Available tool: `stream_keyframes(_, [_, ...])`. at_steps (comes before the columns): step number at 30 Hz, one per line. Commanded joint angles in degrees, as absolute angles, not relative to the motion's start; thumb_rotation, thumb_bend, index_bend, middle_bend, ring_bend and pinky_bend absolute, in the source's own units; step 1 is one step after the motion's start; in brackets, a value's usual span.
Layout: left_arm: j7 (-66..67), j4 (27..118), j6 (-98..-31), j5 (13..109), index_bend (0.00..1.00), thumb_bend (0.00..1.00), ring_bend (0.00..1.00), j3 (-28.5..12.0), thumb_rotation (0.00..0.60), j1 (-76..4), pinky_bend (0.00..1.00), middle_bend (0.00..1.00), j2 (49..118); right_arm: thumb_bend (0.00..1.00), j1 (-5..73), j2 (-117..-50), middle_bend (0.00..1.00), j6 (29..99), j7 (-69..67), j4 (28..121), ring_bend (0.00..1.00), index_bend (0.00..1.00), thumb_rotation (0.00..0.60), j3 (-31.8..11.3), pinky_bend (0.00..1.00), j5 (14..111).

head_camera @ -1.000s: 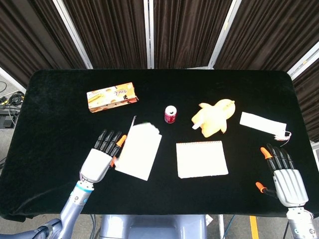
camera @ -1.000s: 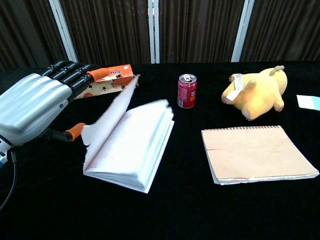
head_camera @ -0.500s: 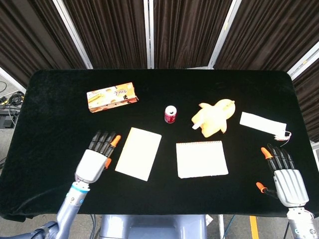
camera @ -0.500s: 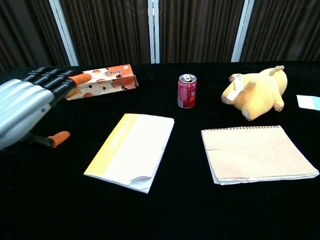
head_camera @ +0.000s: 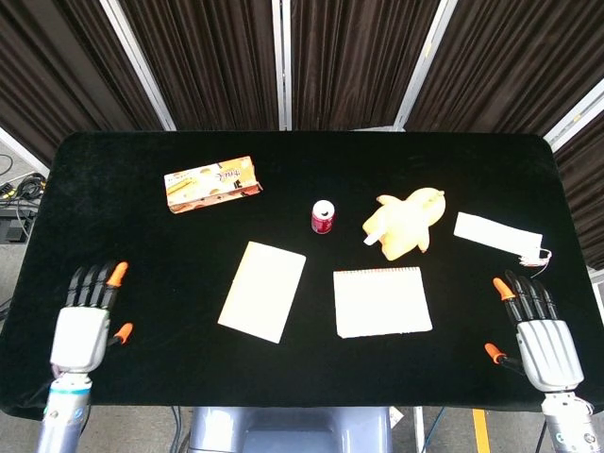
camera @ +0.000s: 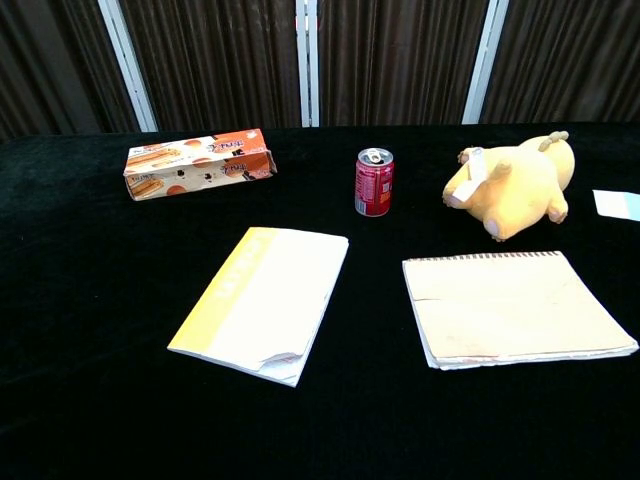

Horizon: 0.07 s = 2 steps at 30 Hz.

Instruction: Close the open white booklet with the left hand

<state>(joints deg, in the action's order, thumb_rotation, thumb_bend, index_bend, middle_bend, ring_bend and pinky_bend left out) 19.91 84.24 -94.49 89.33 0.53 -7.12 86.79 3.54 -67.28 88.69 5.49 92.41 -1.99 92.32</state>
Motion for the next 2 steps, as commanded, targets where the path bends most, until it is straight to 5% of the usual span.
stream_keyframes(1, [13.4,85.5,-96.6,86.6,0.0,0.13,0.0,1.6,0.6,-3.4,0.0,0.0,83.7,0.01,3.5,-67.2,0.0,89.0,5.3,92.6,0.0,0.0,0.6,-2.1,0.0,92.5])
stream_keyframes(2, [12.2,85.4,-97.2,86.2,0.0,0.13,0.0,1.5,0.6,-2.8,0.0,0.0,83.3,0.01,3.5,-67.2,0.0,89.0,5.3,92.6,0.0,0.0,0.6,-2.1,0.0,92.6])
